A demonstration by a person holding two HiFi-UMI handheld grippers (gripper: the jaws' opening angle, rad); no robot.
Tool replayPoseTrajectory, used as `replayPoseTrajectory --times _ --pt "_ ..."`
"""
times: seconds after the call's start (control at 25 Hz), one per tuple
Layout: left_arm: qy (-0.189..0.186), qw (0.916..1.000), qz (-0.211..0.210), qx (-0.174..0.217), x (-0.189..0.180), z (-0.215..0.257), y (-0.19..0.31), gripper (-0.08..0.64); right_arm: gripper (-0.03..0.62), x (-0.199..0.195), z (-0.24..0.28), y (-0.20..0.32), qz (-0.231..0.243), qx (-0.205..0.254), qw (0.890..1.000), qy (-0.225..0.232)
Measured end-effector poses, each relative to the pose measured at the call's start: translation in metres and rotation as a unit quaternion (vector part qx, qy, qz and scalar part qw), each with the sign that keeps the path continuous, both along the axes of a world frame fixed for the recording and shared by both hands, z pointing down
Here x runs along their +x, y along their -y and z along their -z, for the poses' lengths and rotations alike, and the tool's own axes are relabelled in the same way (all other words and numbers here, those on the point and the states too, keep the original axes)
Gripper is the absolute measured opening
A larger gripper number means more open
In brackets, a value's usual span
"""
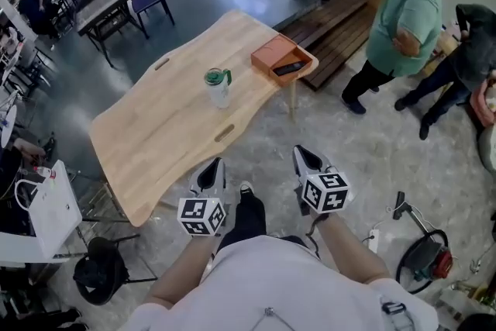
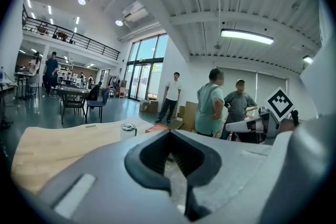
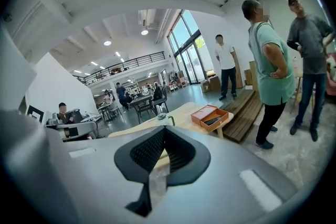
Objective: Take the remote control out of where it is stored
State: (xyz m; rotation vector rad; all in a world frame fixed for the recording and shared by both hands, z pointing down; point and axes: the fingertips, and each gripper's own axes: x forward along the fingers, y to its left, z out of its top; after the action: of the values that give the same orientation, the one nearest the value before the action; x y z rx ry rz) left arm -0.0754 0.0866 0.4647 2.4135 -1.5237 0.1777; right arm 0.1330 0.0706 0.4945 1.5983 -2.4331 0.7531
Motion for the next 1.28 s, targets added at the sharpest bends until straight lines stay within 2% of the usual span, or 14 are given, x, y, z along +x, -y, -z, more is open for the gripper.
replayPoseTrajectory --times 0.24,0.52,0.68,0.88,1.12,1.28 --pt "-0.014 0.9994 -0.031 -0.003 0.003 0.000 0.097 0.000 0.028 0.001 0.007 0.083 -0.026 -0.004 1.000 -0.009" --pt "-0.023 0.9976 -0.065 -0.002 0.001 0.007 0.209 0.000 0.028 -0.015 0.011 0.178 -0.042 -0.013 0.999 -0.023" --pt "-0.025 0.9965 -0.080 -0.001 0.000 0.008 0.257 0.000 0.028 -0.020 0.017 0.224 -0.054 -0.006 0.998 -0.029" --pt "-0.033 0.9951 -0.093 -0.006 0.018 0.005 0.310 0.000 0.028 -0.004 0.009 0.272 -0.062 -0.015 0.997 -0.037" --pt "-0.024 0.9962 -0.084 -0.008 0.054 -0.004 0.368 0.000 0.028 0.034 0.002 0.344 -0.052 -0.007 0.998 -0.034" --pt "-0.015 0.9987 -0.047 -0.007 0.078 -0.001 0.411 0.000 0.028 0.059 -0.002 0.396 -0.015 -0.012 0.999 -0.031"
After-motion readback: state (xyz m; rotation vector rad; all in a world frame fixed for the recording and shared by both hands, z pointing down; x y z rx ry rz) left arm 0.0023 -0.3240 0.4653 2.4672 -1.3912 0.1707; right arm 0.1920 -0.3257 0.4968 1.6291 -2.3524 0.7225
